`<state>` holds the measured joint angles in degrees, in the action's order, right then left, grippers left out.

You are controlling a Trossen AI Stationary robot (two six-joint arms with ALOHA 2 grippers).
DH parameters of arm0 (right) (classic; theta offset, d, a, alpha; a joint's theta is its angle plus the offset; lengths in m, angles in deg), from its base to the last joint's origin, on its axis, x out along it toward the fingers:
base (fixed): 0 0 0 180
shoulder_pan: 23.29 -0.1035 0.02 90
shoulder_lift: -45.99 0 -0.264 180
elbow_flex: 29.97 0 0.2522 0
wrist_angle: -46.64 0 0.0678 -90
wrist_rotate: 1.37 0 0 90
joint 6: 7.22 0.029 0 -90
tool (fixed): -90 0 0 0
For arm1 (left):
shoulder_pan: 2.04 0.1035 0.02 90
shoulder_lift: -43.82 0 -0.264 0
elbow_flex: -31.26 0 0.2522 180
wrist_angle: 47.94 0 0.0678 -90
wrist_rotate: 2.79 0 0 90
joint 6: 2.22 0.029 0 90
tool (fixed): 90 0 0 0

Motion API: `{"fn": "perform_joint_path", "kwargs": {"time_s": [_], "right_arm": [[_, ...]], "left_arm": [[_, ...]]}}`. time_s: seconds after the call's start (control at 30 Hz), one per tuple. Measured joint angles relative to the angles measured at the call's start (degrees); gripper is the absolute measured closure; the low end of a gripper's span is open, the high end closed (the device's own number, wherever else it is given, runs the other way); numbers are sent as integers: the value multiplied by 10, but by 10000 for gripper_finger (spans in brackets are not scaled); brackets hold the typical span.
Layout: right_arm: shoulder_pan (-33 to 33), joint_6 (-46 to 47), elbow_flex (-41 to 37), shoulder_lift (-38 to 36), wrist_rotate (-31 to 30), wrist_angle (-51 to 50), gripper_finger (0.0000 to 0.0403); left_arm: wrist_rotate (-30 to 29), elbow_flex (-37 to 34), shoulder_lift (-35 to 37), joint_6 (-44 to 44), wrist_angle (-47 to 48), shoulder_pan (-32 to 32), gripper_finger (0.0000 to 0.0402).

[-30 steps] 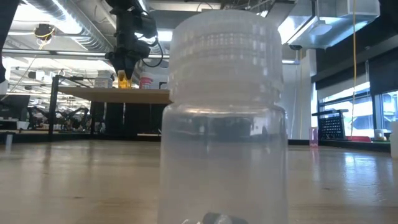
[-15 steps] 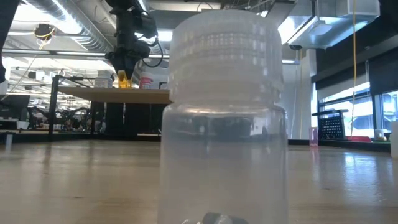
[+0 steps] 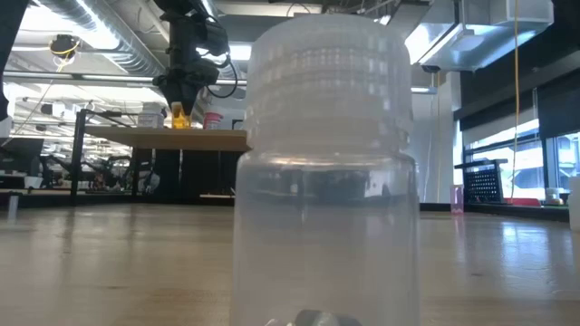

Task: Pick and place medicine bottles onto shelf by color
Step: Put the orange pill bottle on the shelf

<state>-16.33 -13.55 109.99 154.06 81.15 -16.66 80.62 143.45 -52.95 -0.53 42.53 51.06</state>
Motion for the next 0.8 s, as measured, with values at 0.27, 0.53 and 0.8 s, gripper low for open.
{"fn": "perform_joint_path", "kwargs": {"time_s": [0.27, 0.53, 0.8], "right_arm": [[0, 1, 0, 0, 0, 0, 150], [0, 0, 0, 0, 0, 0, 150], [0, 1, 0, 0, 0, 0, 150]], "left_arm": [[-1, -9, 0, 0, -4, 0, 195], [10, -39, -1, 0, -15, 0, 194], [16, -40, 0, 0, -28, 0, 194]]}}
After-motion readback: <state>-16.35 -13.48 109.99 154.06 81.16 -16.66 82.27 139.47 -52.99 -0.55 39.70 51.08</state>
